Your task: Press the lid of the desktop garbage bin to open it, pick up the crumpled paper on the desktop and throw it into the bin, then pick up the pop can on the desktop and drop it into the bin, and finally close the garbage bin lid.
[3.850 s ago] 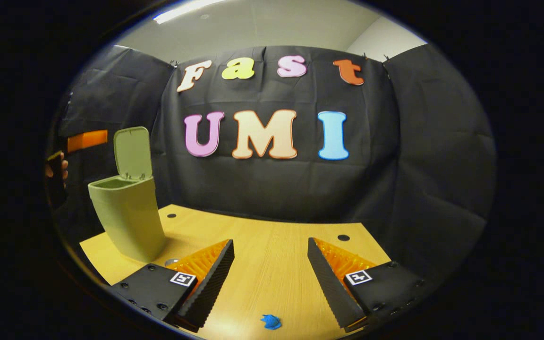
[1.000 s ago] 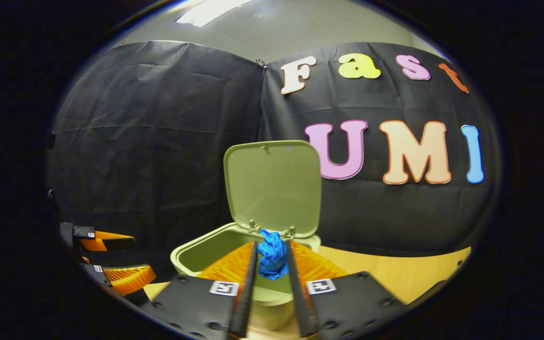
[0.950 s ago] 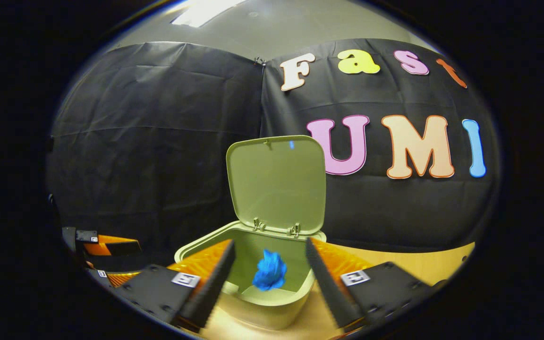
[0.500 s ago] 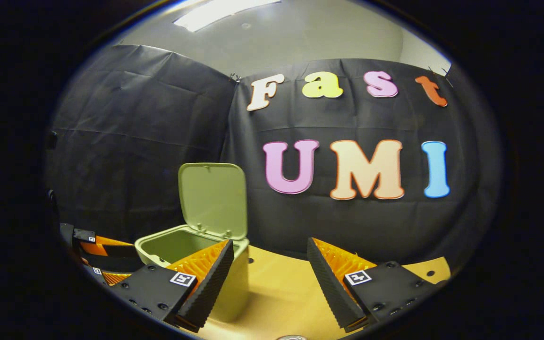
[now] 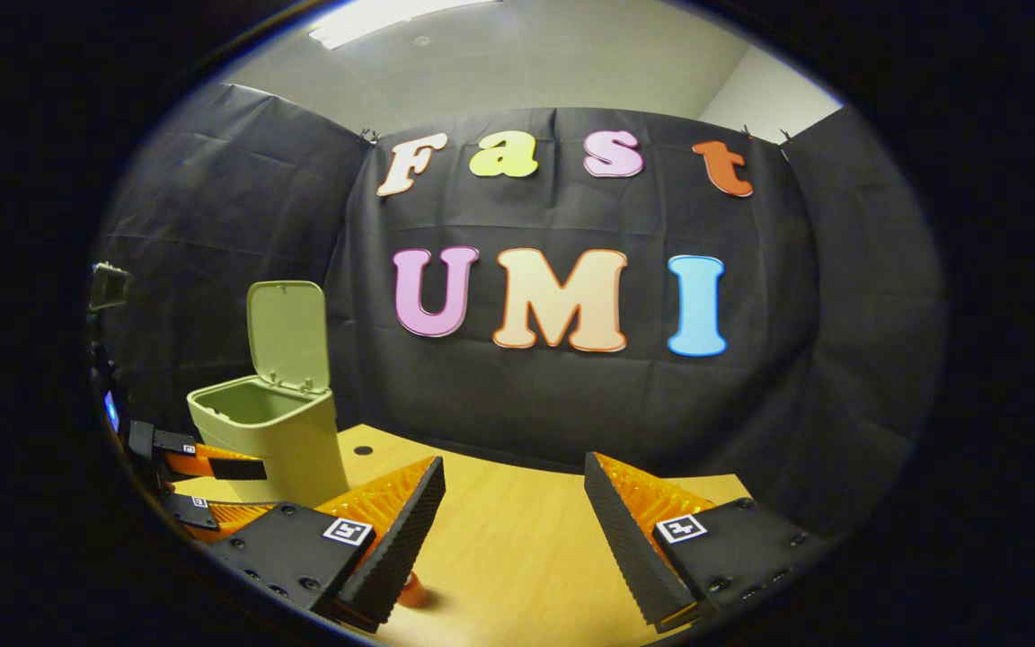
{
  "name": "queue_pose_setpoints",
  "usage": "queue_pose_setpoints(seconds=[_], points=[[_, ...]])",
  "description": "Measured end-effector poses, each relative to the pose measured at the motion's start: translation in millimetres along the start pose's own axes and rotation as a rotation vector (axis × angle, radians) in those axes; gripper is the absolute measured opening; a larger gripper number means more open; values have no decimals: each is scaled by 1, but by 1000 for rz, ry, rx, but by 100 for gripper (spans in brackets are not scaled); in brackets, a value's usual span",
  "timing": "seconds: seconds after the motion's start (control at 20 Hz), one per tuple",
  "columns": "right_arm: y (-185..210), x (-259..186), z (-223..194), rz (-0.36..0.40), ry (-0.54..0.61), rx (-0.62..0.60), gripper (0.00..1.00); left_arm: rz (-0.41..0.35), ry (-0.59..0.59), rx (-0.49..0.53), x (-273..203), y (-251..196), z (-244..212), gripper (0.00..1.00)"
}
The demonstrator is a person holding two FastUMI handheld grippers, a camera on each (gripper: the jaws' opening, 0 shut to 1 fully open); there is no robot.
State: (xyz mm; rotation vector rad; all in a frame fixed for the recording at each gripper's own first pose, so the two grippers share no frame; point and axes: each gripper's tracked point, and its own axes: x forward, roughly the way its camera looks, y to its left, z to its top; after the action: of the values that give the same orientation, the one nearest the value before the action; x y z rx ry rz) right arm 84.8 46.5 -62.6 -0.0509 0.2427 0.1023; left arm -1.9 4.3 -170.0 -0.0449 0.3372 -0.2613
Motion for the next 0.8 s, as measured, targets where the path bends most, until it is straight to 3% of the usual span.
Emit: queue_pose_setpoints(seconds=[0.15, 0.5, 0.8], points=[[-44, -22, -27, -54, 60, 17, 98, -13, 84, -35, 19, -23, -40, 93], [-128, -78, -63, -200, 137, 76, 98, 43, 192, -57, 48, -33, -105, 93], [-155, -111, -82, -274, 182, 54, 99, 59, 281, -79, 68, -39, -157, 93]])
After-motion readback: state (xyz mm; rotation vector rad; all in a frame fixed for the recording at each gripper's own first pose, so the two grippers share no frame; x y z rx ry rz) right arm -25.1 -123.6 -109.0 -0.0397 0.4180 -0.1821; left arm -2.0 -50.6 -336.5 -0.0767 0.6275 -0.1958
